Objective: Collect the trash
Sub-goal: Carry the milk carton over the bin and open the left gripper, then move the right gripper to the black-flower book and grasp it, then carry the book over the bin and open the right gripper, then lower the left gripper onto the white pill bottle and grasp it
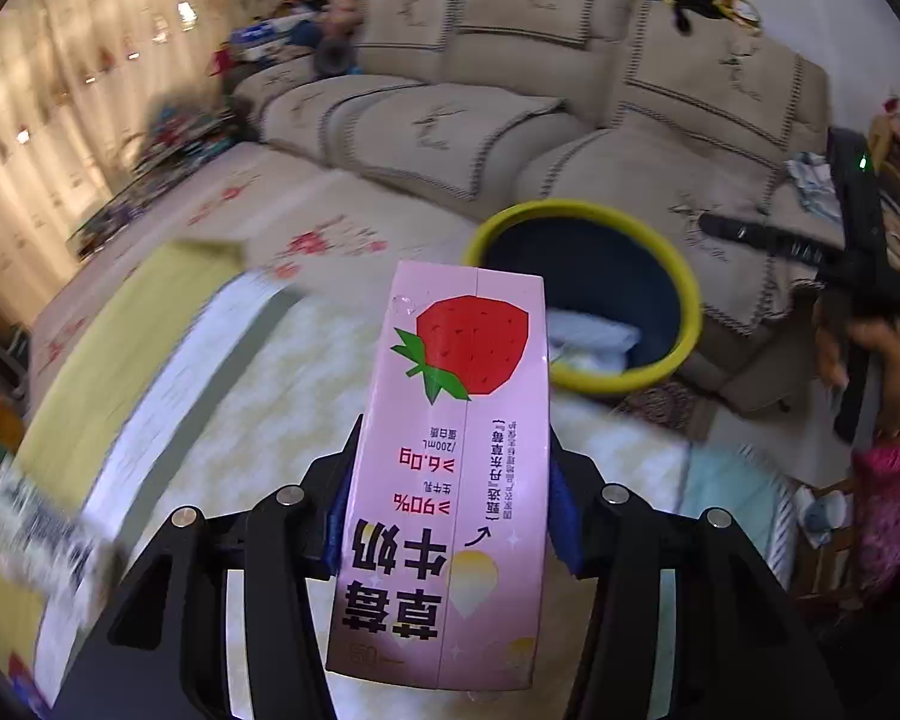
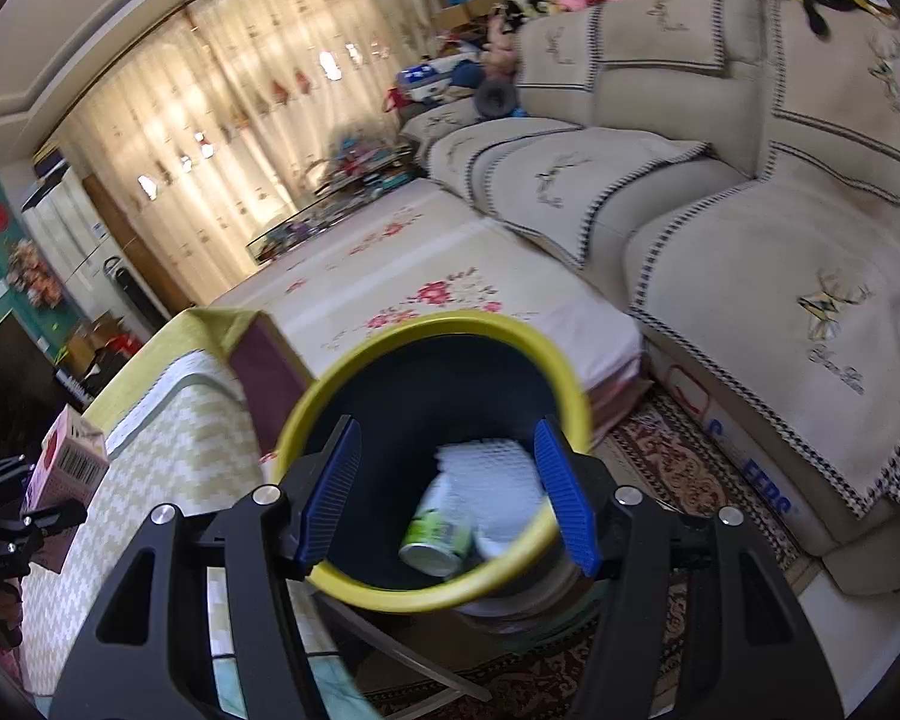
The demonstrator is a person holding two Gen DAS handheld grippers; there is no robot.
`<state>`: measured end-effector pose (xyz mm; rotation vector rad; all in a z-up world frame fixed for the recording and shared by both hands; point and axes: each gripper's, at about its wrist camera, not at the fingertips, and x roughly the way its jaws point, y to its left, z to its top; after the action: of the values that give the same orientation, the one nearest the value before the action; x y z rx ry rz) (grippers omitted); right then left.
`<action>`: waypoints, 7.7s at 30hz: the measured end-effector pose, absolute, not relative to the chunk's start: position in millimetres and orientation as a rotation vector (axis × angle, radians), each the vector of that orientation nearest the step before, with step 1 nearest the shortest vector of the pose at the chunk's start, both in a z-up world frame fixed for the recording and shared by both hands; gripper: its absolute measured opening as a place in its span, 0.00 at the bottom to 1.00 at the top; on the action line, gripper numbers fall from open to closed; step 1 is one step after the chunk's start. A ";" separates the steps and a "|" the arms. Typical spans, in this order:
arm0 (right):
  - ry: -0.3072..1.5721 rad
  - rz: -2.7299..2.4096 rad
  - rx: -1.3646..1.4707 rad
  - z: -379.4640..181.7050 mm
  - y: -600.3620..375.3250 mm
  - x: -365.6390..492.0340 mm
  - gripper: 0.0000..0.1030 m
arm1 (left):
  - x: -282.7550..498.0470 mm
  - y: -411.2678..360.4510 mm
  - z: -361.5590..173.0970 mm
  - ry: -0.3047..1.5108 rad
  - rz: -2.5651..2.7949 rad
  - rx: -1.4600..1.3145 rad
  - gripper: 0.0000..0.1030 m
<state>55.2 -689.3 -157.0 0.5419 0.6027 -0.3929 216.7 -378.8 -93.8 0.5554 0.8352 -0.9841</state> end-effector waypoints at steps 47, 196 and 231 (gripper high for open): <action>0.635 -0.346 0.526 -156.8 -671.7 52.4 0.64 | 224.0 -246.3 -54.2 0.651 -0.677 0.091 0.87; 0.638 -0.316 0.469 -123.7 -610.5 129.5 0.80 | 327.2 -44.1 -119.2 0.821 -0.289 -0.087 0.91; 0.636 -0.216 0.567 -140.4 -626.6 124.6 0.80 | 492.9 -107.0 -165.6 0.955 0.253 -0.100 0.95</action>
<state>124.6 -626.6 -140.4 0.5666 0.6360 -0.2161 492.9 -107.0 -165.6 -0.0997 0.9552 0.2528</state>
